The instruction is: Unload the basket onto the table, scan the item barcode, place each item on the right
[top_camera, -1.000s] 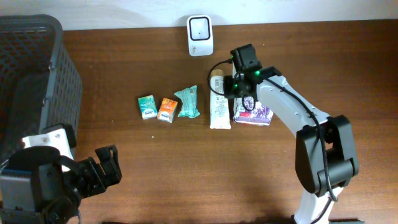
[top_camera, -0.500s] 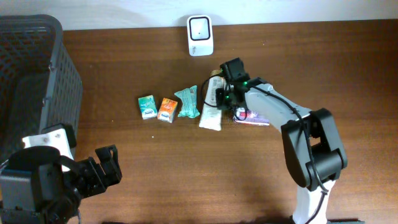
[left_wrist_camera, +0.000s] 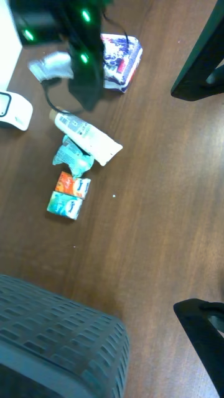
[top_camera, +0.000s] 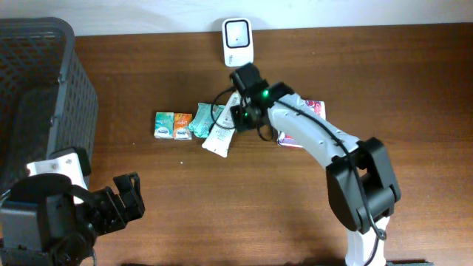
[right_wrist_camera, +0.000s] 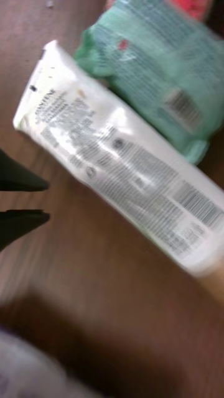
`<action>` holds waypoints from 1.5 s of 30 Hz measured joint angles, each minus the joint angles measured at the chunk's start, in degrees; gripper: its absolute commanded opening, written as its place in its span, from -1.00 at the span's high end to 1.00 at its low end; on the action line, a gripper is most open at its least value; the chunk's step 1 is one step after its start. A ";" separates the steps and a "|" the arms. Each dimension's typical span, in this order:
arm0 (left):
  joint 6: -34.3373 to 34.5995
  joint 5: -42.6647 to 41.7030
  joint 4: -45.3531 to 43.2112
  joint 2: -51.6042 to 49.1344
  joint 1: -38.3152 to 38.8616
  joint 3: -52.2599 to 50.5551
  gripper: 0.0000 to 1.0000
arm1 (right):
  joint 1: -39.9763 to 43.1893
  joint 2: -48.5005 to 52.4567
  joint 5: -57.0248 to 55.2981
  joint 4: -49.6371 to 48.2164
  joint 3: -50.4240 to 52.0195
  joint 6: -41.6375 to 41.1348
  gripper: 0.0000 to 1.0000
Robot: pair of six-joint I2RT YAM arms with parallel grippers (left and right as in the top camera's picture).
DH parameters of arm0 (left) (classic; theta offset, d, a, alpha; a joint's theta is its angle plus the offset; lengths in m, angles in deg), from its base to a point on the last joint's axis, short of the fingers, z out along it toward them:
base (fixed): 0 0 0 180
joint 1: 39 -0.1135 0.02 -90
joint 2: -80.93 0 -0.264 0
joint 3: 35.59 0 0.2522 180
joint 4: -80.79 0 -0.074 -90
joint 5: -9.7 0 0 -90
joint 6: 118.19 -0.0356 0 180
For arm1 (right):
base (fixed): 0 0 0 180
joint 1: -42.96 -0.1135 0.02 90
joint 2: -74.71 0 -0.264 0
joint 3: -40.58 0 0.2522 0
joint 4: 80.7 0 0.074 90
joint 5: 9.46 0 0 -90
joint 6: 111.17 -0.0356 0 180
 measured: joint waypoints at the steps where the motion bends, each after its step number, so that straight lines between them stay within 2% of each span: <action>1: 0.02 -0.02 0.02 0.00 0.00 0.00 -0.99 | 0.70 0.00 -0.55 2.62 -2.47 0.07 0.82; 4: 0.02 -0.02 0.04 0.00 0.00 0.00 -0.98 | 4.33 0.00 -1.73 4.98 -7.41 0.09 0.82; 10: 0.00 0.00 1.86 0.00 0.00 0.00 -0.98 | 7.82 2.99 -2.25 4.24 -7.39 -2.62 0.82; 16: 0.02 0.00 1.97 0.00 0.00 0.00 -0.98 | 7.63 11.58 9.03 -4.63 -6.62 -4.02 0.82; 21: 0.00 0.00 1.99 0.00 0.00 0.00 -0.98 | 5.01 11.58 17.90 -8.04 -6.58 -0.90 0.82; 25: 0.02 0.00 1.99 0.00 0.00 0.00 -0.99 | 2.80 11.56 20.35 -7.37 -6.58 0.04 0.70; 27: 0.02 -0.02 2.01 0.00 0.00 0.00 -0.99 | 2.99 10.88 20.57 -5.33 -6.58 0.35 0.55; 29: 0.02 0.00 2.01 0.00 0.00 0.00 -0.99 | 3.93 8.09 19.87 -2.64 -6.71 0.63 0.28; 30: 0.02 -0.02 2.03 0.00 0.00 0.00 -0.98 | 4.22 7.28 19.30 -1.88 -6.86 0.50 0.07; 32: 0.00 0.00 2.03 -0.02 0.00 0.00 -0.98 | 6.08 1.36 13.70 3.17 -8.13 0.92 -0.61; 33: 0.00 0.00 2.01 0.00 0.00 0.00 -0.99 | 7.02 -0.98 10.84 5.20 -8.55 0.90 -0.82; 34: 0.02 -0.02 2.03 0.00 0.00 0.00 -0.98 | 7.96 -2.80 8.87 6.80 -8.87 0.94 -0.93; 38: 0.02 -0.02 2.01 0.00 0.00 0.00 -0.98 | 14.71 -8.52 4.11 12.20 -9.01 0.90 -0.97; 45: 0.02 0.00 1.99 0.00 0.00 0.00 -0.99 | 28.37 -9.22 2.49 15.30 -9.01 0.92 -0.97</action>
